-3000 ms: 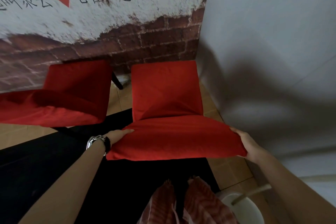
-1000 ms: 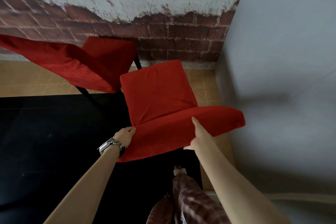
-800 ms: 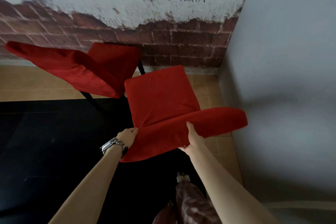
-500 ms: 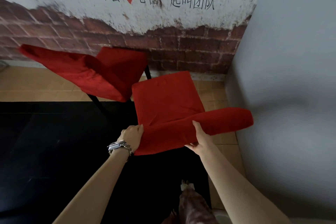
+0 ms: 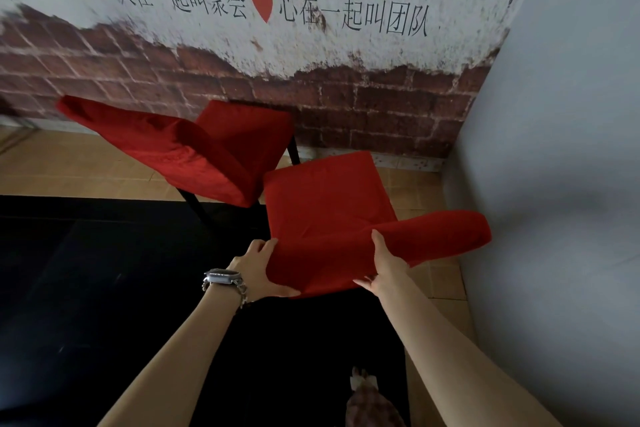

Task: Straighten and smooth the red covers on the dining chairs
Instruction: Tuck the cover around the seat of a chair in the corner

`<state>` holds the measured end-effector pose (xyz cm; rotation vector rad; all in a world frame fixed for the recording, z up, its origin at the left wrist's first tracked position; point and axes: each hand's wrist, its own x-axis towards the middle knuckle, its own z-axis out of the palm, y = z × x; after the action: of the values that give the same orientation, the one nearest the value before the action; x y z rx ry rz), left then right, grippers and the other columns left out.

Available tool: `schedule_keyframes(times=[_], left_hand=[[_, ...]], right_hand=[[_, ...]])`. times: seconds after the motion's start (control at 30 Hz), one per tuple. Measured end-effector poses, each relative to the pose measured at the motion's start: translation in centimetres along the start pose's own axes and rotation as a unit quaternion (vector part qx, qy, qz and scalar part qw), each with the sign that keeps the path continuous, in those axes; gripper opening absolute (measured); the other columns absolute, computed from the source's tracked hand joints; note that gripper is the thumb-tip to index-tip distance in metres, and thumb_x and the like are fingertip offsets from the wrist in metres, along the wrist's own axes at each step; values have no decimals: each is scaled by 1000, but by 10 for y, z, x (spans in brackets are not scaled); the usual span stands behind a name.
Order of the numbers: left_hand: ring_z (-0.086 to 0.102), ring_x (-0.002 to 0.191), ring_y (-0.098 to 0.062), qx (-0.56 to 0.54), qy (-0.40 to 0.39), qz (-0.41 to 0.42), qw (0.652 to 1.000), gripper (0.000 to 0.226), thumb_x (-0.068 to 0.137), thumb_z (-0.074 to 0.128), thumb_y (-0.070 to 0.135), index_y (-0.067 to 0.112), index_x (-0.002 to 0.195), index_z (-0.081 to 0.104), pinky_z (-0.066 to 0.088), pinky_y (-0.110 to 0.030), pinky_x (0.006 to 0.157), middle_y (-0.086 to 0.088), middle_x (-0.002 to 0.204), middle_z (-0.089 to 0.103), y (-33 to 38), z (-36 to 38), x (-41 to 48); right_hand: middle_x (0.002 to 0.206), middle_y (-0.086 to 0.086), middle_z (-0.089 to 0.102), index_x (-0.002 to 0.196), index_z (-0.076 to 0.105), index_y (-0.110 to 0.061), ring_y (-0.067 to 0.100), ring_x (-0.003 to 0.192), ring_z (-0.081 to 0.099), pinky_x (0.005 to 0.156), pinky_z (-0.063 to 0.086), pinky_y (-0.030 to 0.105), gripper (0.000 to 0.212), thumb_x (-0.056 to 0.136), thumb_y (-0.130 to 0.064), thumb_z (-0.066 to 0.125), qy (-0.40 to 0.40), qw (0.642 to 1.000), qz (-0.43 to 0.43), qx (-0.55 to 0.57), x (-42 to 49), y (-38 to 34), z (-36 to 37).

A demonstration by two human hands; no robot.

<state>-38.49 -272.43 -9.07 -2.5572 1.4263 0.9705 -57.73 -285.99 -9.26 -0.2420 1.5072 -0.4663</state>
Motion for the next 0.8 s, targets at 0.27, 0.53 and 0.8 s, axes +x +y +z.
schedule_keyframes(times=[0.27,0.53,0.8], left_hand=[[53,109,-13,-49,69,3,996,88,65,66,72,37,140,38,41,-23,88,12,124,46,6,14,-17],[48,122,-11,-115,95,-2,989,88,70,71,60,33,145,34,39,-22,97,13,143,40,24,36,-43],[41,131,-13,-145,25,45,988,82,78,69,52,29,147,31,33,-27,109,7,147,37,45,54,-54]], right_hand=[[143,20,36,151,6,-17,42,127,45,90,50,59,97,83,-25,74,27,998,-41,40,-1,17,1],[139,15,42,141,27,-16,37,125,47,85,52,58,83,77,-17,79,-2,997,-68,36,3,16,-32],[140,13,42,144,27,-18,38,124,47,81,52,55,88,74,-17,80,-6,995,-104,-2,15,-5,-69]])
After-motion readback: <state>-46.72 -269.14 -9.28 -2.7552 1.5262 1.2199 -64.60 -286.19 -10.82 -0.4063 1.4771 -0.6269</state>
